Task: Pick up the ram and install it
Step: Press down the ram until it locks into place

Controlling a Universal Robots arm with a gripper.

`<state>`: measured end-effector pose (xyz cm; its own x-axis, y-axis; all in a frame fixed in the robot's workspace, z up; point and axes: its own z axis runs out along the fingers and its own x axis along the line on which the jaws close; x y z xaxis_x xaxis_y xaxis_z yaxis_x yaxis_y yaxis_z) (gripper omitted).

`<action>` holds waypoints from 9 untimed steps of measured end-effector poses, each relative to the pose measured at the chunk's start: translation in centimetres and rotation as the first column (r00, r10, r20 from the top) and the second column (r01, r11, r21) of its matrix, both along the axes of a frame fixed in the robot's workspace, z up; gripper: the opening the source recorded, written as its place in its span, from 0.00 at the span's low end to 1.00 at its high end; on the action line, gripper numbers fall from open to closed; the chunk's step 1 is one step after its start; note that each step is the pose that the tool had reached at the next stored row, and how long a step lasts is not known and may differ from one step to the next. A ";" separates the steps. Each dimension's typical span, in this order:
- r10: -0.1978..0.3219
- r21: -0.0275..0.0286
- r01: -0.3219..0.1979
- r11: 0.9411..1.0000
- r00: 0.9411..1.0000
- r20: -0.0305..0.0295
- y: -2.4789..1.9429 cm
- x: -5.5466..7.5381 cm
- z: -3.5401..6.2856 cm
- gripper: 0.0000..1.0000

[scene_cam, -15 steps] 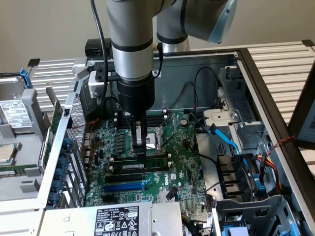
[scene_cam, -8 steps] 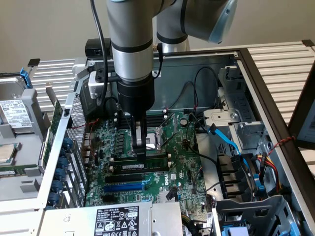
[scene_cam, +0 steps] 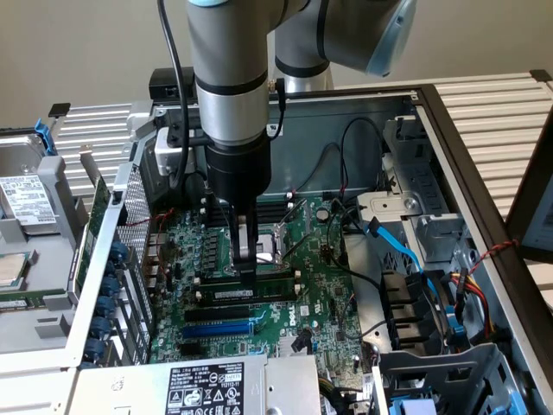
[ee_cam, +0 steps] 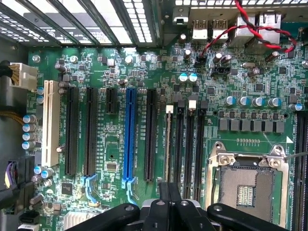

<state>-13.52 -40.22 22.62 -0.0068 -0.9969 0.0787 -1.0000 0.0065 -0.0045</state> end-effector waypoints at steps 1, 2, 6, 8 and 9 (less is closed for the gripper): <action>0.000 0.000 0.000 1.000 1.000 0.000 -0.01 0.0 0.00 0.11; 0.000 0.000 0.000 1.000 1.000 0.000 -0.01 0.0 0.00 0.11; 0.000 0.002 0.000 1.000 1.000 0.000 -0.03 0.0 0.00 0.11; 0.000 0.003 0.000 1.000 1.000 0.000 -0.04 0.0 0.00 0.11; 0.000 0.003 0.000 1.000 1.000 0.000 -0.06 0.0 0.00 0.11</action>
